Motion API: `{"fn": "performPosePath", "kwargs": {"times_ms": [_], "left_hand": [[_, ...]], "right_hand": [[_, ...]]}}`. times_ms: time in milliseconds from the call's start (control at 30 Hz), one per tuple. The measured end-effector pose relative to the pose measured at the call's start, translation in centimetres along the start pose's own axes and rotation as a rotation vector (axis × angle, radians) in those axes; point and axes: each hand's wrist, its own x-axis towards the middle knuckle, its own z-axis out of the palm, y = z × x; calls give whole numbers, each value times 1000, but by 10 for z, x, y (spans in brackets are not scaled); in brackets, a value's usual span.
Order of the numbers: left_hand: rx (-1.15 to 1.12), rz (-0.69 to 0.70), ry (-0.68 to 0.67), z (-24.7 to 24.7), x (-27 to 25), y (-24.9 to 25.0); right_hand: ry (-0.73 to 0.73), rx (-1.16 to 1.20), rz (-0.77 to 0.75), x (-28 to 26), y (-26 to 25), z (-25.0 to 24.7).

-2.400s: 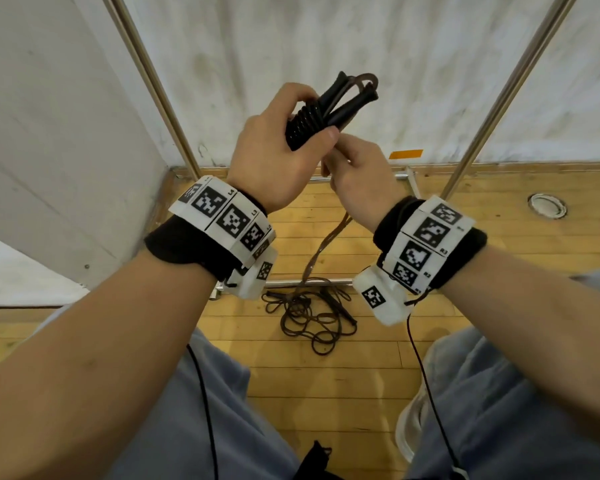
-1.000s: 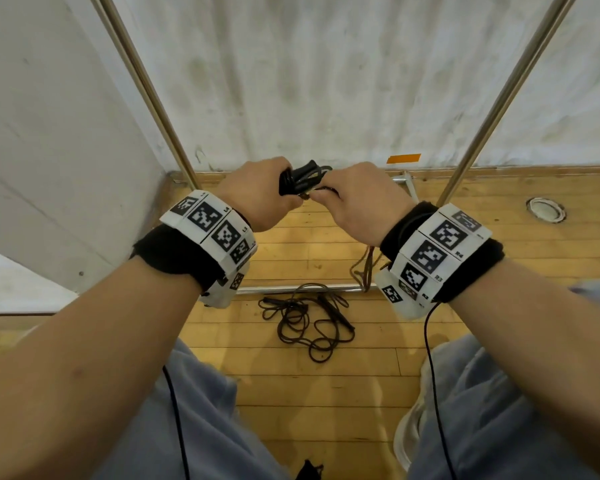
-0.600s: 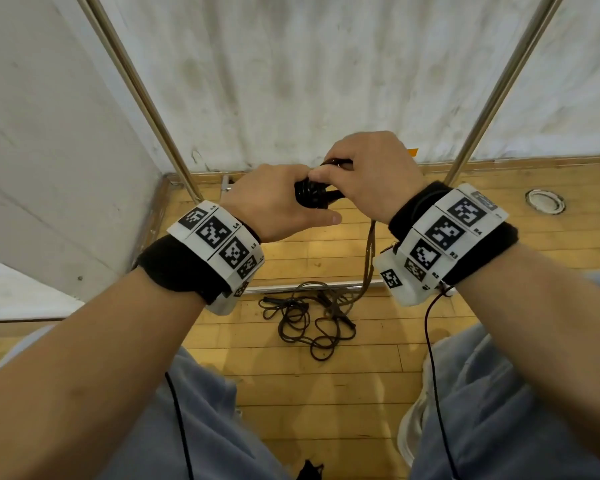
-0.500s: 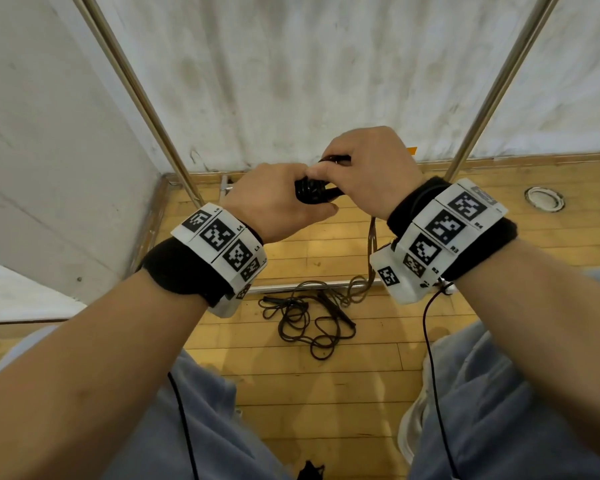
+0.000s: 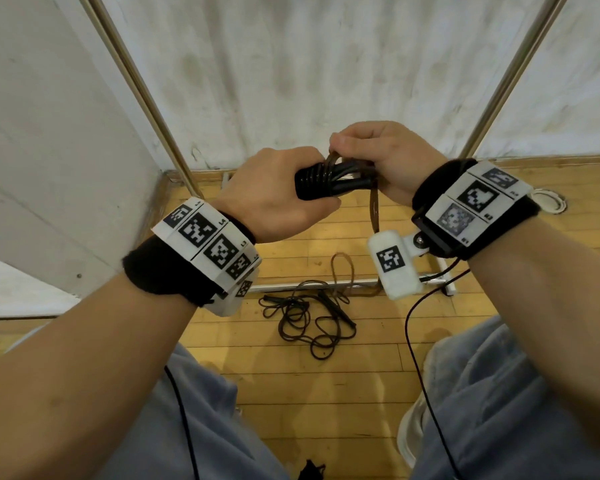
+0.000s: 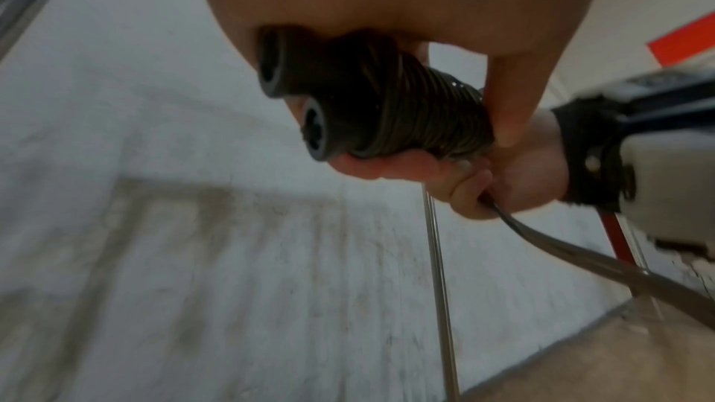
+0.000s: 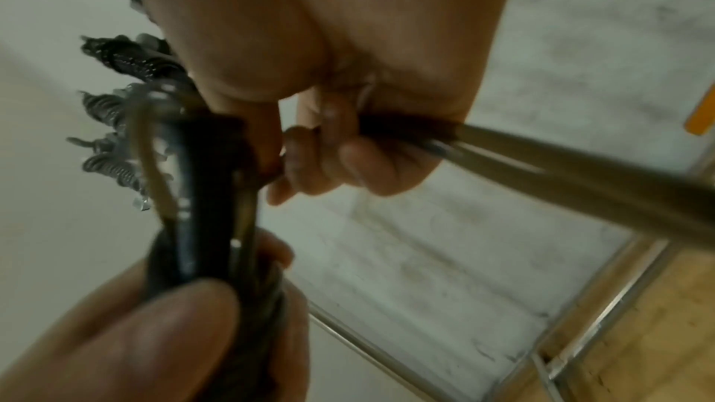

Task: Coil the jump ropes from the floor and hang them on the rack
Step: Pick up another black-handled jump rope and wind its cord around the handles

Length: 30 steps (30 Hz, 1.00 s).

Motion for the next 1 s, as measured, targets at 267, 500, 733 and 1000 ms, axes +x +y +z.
{"fn": "performPosePath", "kwargs": {"times_ms": [267,500,733,1000], "left_hand": [[-124,-24,169,-7,-3,-3],[-286,-101,264,-12,2,-1],[-276,-103,214,-7,3,1],[72,-171,220,-3,9,-16]], "right_hand": [[-6,271,110,-3,16,27],[193,-101,-105,-7,16,49],[178,-745,-85,-12,19,49],[75,-563,45,-13,14,54]]}}
